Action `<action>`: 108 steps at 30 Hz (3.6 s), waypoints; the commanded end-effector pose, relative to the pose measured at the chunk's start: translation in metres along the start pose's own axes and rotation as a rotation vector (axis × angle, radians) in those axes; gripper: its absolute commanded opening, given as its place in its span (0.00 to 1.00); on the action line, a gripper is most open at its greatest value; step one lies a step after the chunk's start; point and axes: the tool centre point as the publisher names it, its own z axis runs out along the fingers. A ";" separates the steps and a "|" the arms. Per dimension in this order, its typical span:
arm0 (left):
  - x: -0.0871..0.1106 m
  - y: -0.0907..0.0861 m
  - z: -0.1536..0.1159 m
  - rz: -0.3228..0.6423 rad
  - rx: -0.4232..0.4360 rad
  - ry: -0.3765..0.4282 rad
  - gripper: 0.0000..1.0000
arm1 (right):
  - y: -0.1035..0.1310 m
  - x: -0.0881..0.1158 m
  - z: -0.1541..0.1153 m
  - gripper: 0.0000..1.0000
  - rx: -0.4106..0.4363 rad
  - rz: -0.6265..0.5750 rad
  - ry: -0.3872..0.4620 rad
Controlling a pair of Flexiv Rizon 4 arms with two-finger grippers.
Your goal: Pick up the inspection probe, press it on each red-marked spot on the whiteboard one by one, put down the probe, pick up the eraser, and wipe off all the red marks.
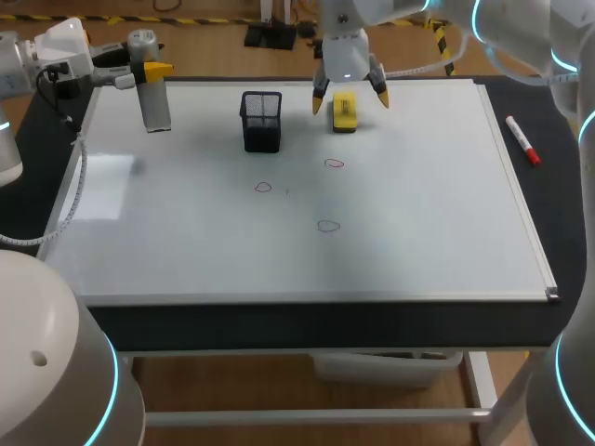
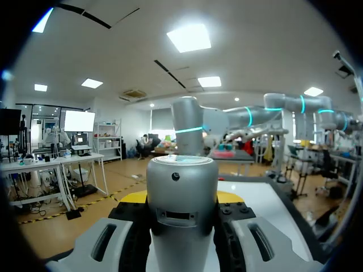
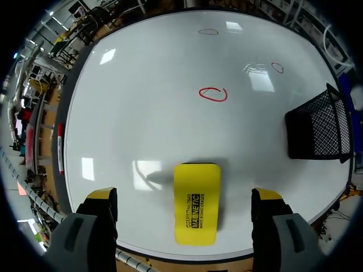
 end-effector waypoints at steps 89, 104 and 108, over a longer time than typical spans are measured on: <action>0.001 -0.001 0.000 0.001 0.000 -0.002 0.00 | 0.103 0.091 0.005 0.00 0.106 0.194 -0.063; 0.001 -0.001 0.000 0.001 0.000 -0.002 0.00 | 0.136 0.136 0.018 0.00 0.138 0.300 -0.077; 0.001 -0.001 0.000 0.001 0.000 -0.002 0.00 | 0.141 0.144 0.021 0.00 0.139 0.317 -0.093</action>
